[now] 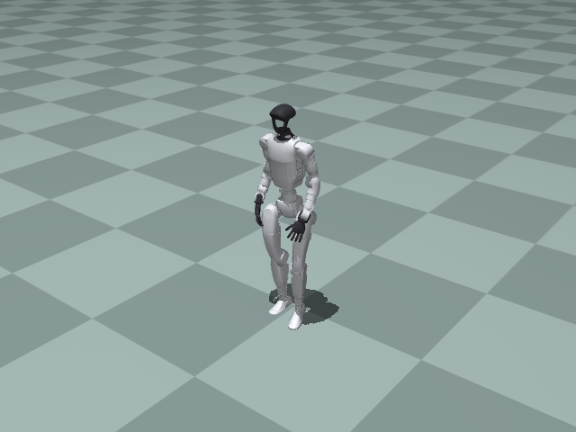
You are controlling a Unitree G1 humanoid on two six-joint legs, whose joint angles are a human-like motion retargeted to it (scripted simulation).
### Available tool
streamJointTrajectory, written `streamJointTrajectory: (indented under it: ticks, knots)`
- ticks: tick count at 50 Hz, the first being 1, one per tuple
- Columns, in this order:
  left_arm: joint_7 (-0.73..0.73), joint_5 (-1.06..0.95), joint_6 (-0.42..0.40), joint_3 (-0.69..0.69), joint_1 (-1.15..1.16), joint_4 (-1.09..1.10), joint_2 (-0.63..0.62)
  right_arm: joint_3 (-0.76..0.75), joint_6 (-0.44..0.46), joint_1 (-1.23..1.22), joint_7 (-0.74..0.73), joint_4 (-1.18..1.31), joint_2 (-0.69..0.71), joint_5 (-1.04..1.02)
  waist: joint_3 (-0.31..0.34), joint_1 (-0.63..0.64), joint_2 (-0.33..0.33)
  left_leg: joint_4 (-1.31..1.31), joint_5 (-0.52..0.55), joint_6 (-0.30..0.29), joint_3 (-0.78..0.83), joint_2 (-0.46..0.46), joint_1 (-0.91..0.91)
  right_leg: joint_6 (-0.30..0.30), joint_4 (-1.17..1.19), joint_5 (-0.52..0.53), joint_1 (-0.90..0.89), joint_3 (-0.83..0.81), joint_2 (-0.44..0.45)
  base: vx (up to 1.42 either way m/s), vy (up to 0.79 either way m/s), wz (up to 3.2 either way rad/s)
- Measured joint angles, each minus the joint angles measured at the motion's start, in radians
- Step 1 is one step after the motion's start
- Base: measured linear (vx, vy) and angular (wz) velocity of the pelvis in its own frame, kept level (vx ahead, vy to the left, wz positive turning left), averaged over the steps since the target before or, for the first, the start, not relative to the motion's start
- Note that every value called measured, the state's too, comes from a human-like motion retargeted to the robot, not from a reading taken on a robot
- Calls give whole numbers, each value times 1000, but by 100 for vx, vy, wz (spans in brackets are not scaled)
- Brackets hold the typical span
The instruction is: Walk run
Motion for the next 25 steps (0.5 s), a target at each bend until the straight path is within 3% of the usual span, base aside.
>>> streamJointTrajectory:
  ticks: [3, 7, 10, 13, 16, 18, 20, 23, 25]
  knots:
    - [2, -1, -9, 4, -2, 5, -7, -10, -4, 1, 27, 23, 6, 32, 18, 13, 20, -211, -24, 31, 76, -2, -23, -16, -5, -35, 51, 7, 47, 57, -18, -34]
    - [-33, 13, 7, 5, -12, 20, -8, -17, 6, -10, 62, 41, 11, 29, 21, 14, 21, -412, -92, -13, 82, -76, -65, -29, -3, -81, 105, -11, 78, 65, -20, -11]
    - [-47, 4, 12, 14, -18, 20, -9, -15, 8, -14, 69, 48, 14, 21, 27, 23, 11, -446, -113, 6, 100, -92, -56, -38, 25, -107, 139, 1, 99, 83, -19, -25]
    - [-42, -41, 6, 37, -24, 16, -17, -3, 8, -17, 66, 58, 13, 6, 11, 72, -22, -395, -72, 131, 82, -95, -38, -11, 68, -88, 163, 10, 86, 78, -17, -87]
    - [-31, -62, 14, 55, -26, 16, -22, -9, 16, -15, 52, 72, 28, 8, -11, 107, -55, -382, 6, 177, 52, -111, -10, 74, 138, 43, 182, -16, 57, 100, -14, -77]
    - [-71, -67, 28, 69, -37, 21, -23, -14, 19, -20, 30, 86, 46, 35, -17, 112, -74, -350, -24, 185, 11, -116, 4, 178, 227, 216, 173, 3, 41, 79, -7, -29]
    - [-134, -50, 43, 63, -52, 18, -4, -14, 18, -25, 5, 88, 58, 70, -5, 99, -58, -312, -66, 176, -34, -96, 25, 297, 365, 383, 132, 67, 79, 87, -12, 28]
    - [-169, 5, 51, 46, -74, 11, 52, 13, 4, -47, -56, 46, 52, 33, 9, 101, 0, -313, -112, 144, 16, 20, 91, 343, 590, 516, 15, 46, 188, 71, -38, -18]
    - [-203, 30, 32, 39, -82, 32, 59, 13, -9, -58, -108, 12, 33, -48, 14, 121, 20, -313, -151, 139, 12, 30, 128, 343, 691, 432, -50, 62, 181, 62, -1, -47]
